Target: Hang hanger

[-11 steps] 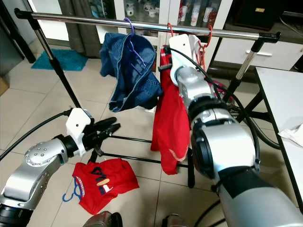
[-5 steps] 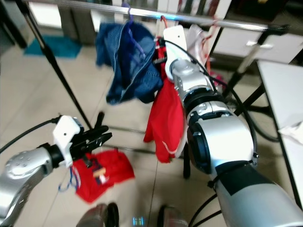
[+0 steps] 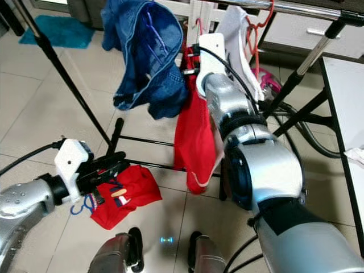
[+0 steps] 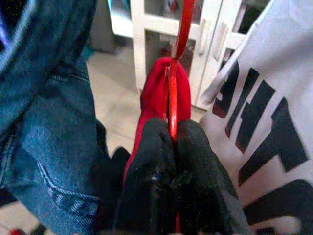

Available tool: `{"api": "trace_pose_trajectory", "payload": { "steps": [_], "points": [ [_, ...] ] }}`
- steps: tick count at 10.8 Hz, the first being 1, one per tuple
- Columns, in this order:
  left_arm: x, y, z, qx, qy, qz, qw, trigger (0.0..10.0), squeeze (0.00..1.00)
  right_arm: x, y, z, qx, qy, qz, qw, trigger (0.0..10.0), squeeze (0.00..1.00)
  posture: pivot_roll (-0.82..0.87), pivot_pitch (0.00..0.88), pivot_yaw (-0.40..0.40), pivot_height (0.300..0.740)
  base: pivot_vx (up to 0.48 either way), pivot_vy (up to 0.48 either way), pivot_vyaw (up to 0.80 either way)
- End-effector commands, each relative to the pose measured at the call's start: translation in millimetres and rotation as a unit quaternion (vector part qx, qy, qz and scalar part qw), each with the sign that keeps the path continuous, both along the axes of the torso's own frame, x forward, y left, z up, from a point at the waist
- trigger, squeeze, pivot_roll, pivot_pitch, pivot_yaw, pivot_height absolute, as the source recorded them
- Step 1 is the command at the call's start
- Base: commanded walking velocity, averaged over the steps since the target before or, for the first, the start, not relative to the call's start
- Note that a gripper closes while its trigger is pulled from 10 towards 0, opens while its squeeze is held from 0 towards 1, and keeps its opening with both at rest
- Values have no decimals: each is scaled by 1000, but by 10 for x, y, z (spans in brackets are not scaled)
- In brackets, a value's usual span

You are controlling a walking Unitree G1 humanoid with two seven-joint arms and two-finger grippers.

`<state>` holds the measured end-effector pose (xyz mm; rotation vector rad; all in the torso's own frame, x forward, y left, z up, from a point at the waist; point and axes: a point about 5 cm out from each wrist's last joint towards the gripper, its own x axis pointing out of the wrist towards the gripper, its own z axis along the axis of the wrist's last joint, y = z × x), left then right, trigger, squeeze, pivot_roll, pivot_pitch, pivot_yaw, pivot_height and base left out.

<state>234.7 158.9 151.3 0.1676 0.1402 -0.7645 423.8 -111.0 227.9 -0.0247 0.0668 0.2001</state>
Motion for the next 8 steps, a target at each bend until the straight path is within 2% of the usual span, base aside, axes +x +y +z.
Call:
{"api": "trace_pose_trajectory", "payload": {
  "steps": [1,2,4,5,6,7,8],
  "points": [
    [22,11,-150,7,18,36,999,10000,0,-16,-96,-9,15,-30,4,999,10000,0,48,192,-23,740,0,0,0],
    [74,6,-216,8,19,63,998,10000,0,-51,-162,-89,25,-42,19,999,10000,0,29,154,-11,740,0,0,0],
    [236,-2,-249,-30,8,130,991,10000,0,-278,-417,-435,31,-55,48,997,10000,0,-8,79,19,740,0,0,0],
    [336,3,-279,-53,0,168,984,10000,0,-664,-531,-783,23,-52,66,996,10000,0,-26,32,38,740,0,0,0],
    [379,-7,-308,-58,-1,181,982,10000,0,-963,-607,-1013,27,-36,61,997,10000,0,-34,16,42,740,0,0,0],
    [414,-15,-299,-61,-9,192,979,10000,0,-1157,-669,-1155,16,-19,54,998,10000,0,-46,0,44,740,0,0,0],
    [433,-10,-312,-53,-17,194,979,10000,0,-1342,-748,-1293,15,7,15,1000,10000,0,-48,0,44,740,0,0,0]
  ]
}}
